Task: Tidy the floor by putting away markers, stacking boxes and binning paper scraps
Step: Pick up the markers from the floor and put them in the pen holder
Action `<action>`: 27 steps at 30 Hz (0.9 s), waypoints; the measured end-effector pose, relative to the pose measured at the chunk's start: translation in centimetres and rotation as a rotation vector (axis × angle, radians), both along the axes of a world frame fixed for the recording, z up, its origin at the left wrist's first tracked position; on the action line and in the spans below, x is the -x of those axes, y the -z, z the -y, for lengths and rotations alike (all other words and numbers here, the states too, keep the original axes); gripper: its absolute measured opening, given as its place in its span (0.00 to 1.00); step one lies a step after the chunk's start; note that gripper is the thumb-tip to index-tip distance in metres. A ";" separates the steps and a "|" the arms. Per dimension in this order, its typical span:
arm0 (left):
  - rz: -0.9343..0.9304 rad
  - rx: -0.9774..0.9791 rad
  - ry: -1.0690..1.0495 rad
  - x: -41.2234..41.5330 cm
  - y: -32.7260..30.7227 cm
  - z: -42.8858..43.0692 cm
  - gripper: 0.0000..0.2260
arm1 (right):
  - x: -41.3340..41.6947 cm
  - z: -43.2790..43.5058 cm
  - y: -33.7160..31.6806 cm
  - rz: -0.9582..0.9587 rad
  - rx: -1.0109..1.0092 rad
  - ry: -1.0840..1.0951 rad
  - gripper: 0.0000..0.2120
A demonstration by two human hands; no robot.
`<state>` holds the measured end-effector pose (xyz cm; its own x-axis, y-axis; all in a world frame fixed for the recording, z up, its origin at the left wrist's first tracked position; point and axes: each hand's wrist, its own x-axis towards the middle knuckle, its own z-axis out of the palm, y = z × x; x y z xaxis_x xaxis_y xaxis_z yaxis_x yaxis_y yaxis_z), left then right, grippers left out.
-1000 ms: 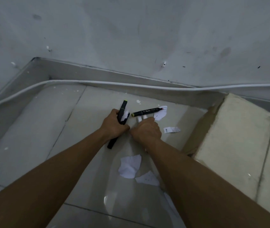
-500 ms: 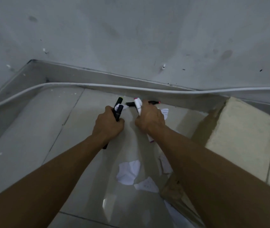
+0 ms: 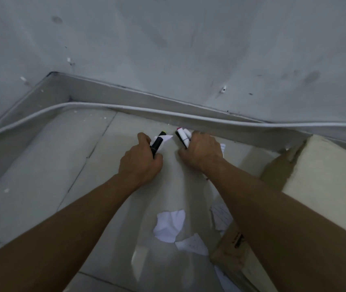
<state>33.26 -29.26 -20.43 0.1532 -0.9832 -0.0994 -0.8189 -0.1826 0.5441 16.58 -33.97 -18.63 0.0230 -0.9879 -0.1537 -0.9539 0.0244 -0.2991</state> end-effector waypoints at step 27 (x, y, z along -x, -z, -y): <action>-0.304 0.186 -0.058 3.6 -15.1 -3.6 0.17 | 1.9 -6.6 -15.2 0.990 0.049 0.289 0.10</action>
